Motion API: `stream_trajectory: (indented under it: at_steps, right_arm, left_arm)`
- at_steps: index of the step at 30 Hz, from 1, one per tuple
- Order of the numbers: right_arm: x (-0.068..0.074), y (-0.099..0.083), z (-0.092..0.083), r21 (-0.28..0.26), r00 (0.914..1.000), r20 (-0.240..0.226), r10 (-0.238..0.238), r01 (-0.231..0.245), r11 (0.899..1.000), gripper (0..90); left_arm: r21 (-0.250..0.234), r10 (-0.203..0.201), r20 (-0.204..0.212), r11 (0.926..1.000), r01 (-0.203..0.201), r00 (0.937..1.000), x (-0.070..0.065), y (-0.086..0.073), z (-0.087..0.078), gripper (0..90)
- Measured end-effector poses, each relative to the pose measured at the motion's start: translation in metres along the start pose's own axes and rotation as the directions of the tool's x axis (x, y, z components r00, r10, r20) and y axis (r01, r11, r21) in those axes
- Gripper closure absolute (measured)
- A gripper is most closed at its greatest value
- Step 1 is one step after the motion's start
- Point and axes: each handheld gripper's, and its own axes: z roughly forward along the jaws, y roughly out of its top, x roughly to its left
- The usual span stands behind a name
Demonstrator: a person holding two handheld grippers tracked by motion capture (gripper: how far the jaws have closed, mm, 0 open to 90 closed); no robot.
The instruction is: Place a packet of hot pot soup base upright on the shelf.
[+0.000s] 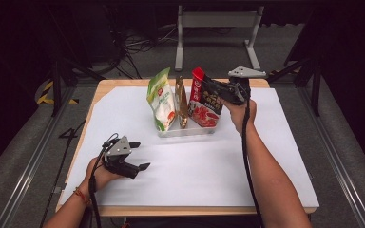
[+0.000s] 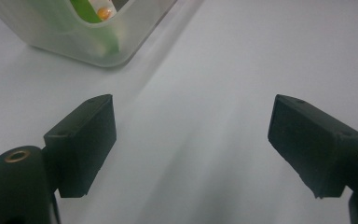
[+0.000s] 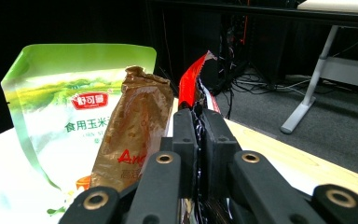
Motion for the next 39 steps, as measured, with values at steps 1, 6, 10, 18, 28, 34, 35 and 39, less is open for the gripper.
stream_trajectory:
  at_steps: [1, 6, 10, 18, 28, 34, 35, 39]
  right_arm:
    - [0.0, 0.0, 0.0, 0.002, 1.0, 0.001, -0.002, 0.002, 1.0, 84.5]
    - [0.001, 0.001, -0.002, 0.015, 0.9997, 0.014, -0.021, 0.021, 1.0, 82.7]
    - [0.001, 0.001, -0.002, 0.015, 0.9997, 0.016, -0.017, 0.017, 1.0, 81.6]
    - [0.002, 0.0, -0.007, 0.022, 0.9995, 0.024, -0.019, 0.018, 1.0, 77.3]
    - [0.006, 0.001, -0.016, 0.025, 0.9985, 0.038, -0.039, 0.038, 0.999, 75.0]
    - [0.008, 0.001, -0.019, 0.032, 0.998, 0.045, -0.045, 0.043, 0.999, 74.1]
    - [0.008, 0.001, -0.02, 0.033, 0.9982, 0.044, -0.041, 0.039, 0.999, 74.0]
    - [0.008, 0.001, -0.022, 0.036, 0.9982, 0.047, -0.038, 0.037, 0.999, 72.3]
  left_arm:
    - [-0.001, -0.001, 0.0, 1.0, 0.001, 1.0, 0.0, 0.0, 0.0, 15.9]
    - [0.007, -0.002, 0.003, 1.0, 0.002, 1.0, 0.0, -0.001, 0.001, 15.8]
    - [0.012, 0.001, -0.01, 0.9999, -0.001, 1.0, -0.002, -0.002, -0.001, 15.7]
    - [0.023, 0.006, -0.015, 0.9997, -0.006, 0.9999, -0.004, -0.002, 0.0, 15.5]
    - [0.026, 0.009, -0.023, 0.9996, -0.009, 0.9997, -0.005, -0.002, -0.001, 15.4]
    - [0.026, 0.01, -0.023, 0.9996, -0.01, 0.9997, -0.005, -0.002, -0.001, 15.3]
    - [0.027, 0.011, -0.024, 0.9996, -0.01, 0.9997, -0.005, -0.002, -0.001, 15.3]
    - [0.024, 0.012, -0.024, 0.9997, -0.011, 0.9996, -0.006, -0.001, -0.001, 15.3]
